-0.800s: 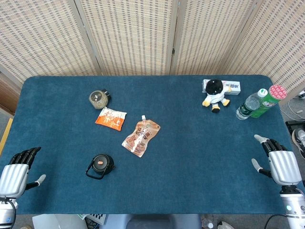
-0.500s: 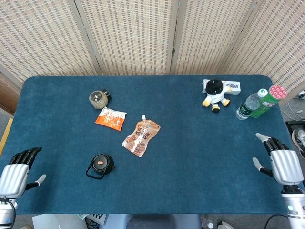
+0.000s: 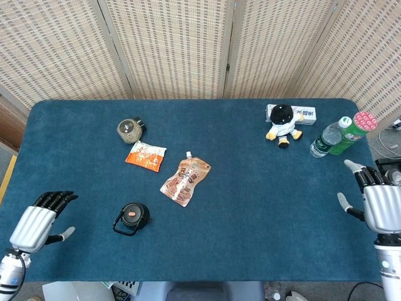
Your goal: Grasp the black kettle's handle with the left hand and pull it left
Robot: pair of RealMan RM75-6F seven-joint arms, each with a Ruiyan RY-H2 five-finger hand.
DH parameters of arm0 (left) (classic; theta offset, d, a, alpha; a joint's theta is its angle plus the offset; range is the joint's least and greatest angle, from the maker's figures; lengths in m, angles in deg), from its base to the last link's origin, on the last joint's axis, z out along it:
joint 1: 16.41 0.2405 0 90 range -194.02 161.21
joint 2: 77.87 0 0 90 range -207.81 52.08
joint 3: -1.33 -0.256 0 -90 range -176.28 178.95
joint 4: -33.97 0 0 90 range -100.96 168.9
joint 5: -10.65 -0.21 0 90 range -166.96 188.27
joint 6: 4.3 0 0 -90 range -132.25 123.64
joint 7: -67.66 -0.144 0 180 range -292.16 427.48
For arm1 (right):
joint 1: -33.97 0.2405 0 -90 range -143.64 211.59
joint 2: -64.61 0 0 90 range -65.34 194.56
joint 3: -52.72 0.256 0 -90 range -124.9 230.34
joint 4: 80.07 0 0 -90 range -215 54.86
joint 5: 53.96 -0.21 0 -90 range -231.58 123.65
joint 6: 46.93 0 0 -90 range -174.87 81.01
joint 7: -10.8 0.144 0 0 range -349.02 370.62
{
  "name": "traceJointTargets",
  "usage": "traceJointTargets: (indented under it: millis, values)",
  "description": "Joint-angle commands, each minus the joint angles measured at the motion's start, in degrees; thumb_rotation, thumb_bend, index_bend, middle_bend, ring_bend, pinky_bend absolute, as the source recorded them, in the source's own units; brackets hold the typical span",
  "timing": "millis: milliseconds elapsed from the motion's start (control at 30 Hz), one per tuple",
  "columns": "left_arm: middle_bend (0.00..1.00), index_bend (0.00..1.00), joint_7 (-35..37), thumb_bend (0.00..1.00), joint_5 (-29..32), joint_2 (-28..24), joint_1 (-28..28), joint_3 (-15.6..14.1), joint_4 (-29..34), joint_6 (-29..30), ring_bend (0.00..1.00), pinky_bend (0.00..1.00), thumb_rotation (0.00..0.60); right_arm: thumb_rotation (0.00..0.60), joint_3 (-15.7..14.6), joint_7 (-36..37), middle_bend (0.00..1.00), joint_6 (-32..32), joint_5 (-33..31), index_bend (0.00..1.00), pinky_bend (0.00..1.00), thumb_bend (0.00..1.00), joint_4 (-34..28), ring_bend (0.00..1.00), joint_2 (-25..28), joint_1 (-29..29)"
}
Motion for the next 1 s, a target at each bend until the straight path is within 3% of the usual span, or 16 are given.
traceJointTargets:
  millis: [33, 233, 300, 433, 600, 767, 1000]
  values:
    - [0.20, 0.22, -0.9, 0.17, -1.1, -0.1, -1.9, 0.2, 0.4, -1.6, 0.19, 0.16, 0.600, 0.600, 0.0, -0.4, 0.28, 0.4, -0.3, 0.18, 0.41, 0.30, -0.3, 0.24, 0.1, 0.2]
    - [0.20, 0.21, -2.6, 0.17, -1.5, 1.0, -5.6, 0.6, 1.4, -6.3, 0.19, 0.16, 0.599, 0.600, -0.3, -1.1, 0.28, 1.1, -0.9, 0.18, 0.41, 0.30, -0.5, 0.24, 0.2, 0.3]
    - [0.20, 0.20, -2.8, 0.17, -1.7, 1.6, -7.0, 0.6, 1.7, -8.0, 0.18, 0.16, 0.569, 0.600, -0.3, -1.1, 0.28, 1.0, -1.1, 0.18, 0.41, 0.30, -0.6, 0.24, 0.4, 0.2]
    - [0.20, 0.16, -3.4, 0.15, -2.0, 2.5, -9.5, 0.7, 2.3, -11.0, 0.17, 0.16, 0.370, 0.600, -0.3, -1.1, 0.28, 1.0, -1.6, 0.18, 0.41, 0.30, -0.6, 0.24, 0.6, 0.0]
    - [0.19, 0.13, -5.0, 0.14, -2.7, 3.0, -11.7, 0.2, 3.8, -13.7, 0.17, 0.16, 0.287, 0.600, -0.4, -1.1, 0.28, 0.8, -1.9, 0.18, 0.41, 0.30, -0.8, 0.24, 0.8, -0.3]
    - [0.18, 0.11, -7.1, 0.14, -3.2, 3.7, -12.9, -0.6, 5.2, -15.2, 0.17, 0.16, 0.285, 0.600, -0.6, -1.1, 0.28, 0.7, -2.2, 0.18, 0.41, 0.30, -0.7, 0.24, 0.8, -0.5]
    - [0.17, 0.09, -8.5, 0.14, -2.1, 6.8, -14.4, -0.7, 4.7, -17.2, 0.17, 0.16, 0.409, 0.600, -0.8, -0.8, 0.28, 0.8, -2.5, 0.18, 0.41, 0.30, -0.4, 0.24, 0.7, -0.7]
